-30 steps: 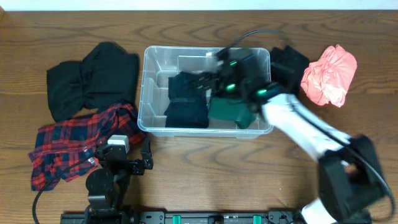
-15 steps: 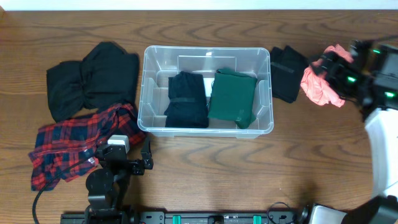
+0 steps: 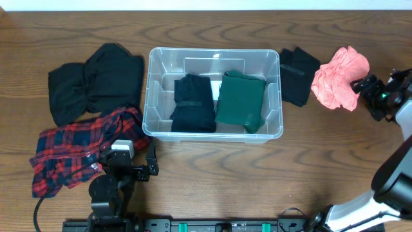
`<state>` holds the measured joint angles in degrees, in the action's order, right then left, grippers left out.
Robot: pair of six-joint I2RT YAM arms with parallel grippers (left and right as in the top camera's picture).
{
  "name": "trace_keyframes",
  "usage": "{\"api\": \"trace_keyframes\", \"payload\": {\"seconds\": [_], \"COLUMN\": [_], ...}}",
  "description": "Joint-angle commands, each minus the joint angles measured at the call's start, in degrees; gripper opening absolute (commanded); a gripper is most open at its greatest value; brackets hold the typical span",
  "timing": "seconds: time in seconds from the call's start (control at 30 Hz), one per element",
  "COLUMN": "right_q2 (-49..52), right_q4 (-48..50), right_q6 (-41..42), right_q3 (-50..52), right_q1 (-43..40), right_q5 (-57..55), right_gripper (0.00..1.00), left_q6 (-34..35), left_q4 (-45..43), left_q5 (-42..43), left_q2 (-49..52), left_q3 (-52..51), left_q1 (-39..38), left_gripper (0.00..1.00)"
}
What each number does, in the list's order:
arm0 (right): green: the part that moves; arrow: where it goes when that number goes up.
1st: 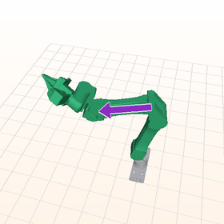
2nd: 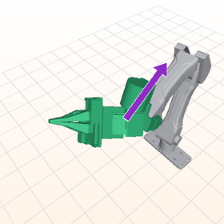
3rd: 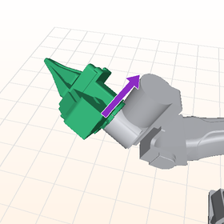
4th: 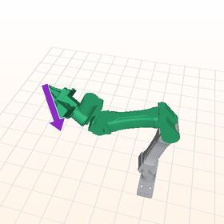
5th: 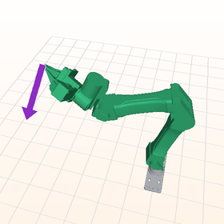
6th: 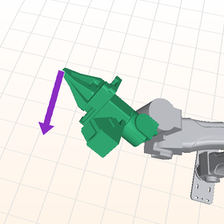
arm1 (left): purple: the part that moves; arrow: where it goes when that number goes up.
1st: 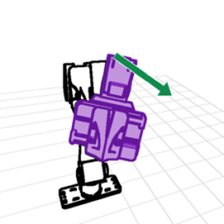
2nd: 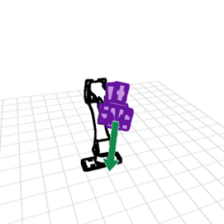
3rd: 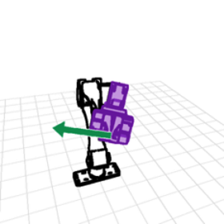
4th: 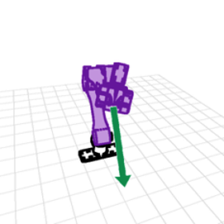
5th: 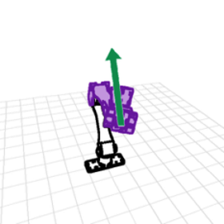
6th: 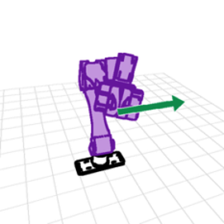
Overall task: Pack container
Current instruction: 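Grasp the pink garment with the right gripper and lift it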
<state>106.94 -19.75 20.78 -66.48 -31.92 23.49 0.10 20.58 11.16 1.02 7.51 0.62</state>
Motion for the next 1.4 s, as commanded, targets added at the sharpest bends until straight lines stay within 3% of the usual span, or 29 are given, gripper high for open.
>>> {"api": "trace_keyframes", "payload": {"seconds": [0.0,0.27,0.33,0.43,0.57,0.7,0.8,1.1,1.37], "right_q2": [3.17,10.12,11.52,13.00,13.42,13.14,11.37,-9.88,-32.96], "right_q4": [2.25,5.11,6.99,8.66,8.39,7.10,3.91,-11.50,-10.45], "right_q6": [-1.07,-0.28,0.26,1.79,2.75,2.82,2.97,-0.96,-0.37], "right_q3": [-0.26,-0.26,-0.26,-0.26,-0.26,-0.26,-0.26,-0.26,-0.26], "right_q1": [-0.79,-0.68,-0.35,0.48,1.73,2.03,2.01,4.87,17.68], "right_q5": [1.03,3.17,7.10,10.45,10.93,15.85,18.01,20.87,21.79], "right_gripper": [0.87,0.86,0.82,0.64,0.52,0.27,0.17,0.08,0.04], "left_q6": [-0.50,-0.50,-0.50,-0.50,-0.50,-0.50,-0.50,-0.50,-0.50], "left_q4": [0.31,0.31,0.31,0.31,0.31,0.31,0.31,0.31,0.31], "left_q5": [-0.28,-0.28,-0.28,-0.28,-0.28,-0.28,-0.28,-0.28,-0.28], "left_q2": [-0.02,-0.02,-0.02,-0.02,-0.02,-0.02,-0.02,-0.02,-0.02], "left_q3": [-1.18,-1.18,-1.18,-1.18,-1.18,-1.18,-1.18,-1.18,-1.18], "left_q1": [-0.17,-0.17,-0.17,-0.17,-0.17,-0.17,-0.17,-0.17,-0.17], "left_gripper": [0.98,0.98,0.98,0.98,0.98,0.98,0.98,0.98,0.98]}}
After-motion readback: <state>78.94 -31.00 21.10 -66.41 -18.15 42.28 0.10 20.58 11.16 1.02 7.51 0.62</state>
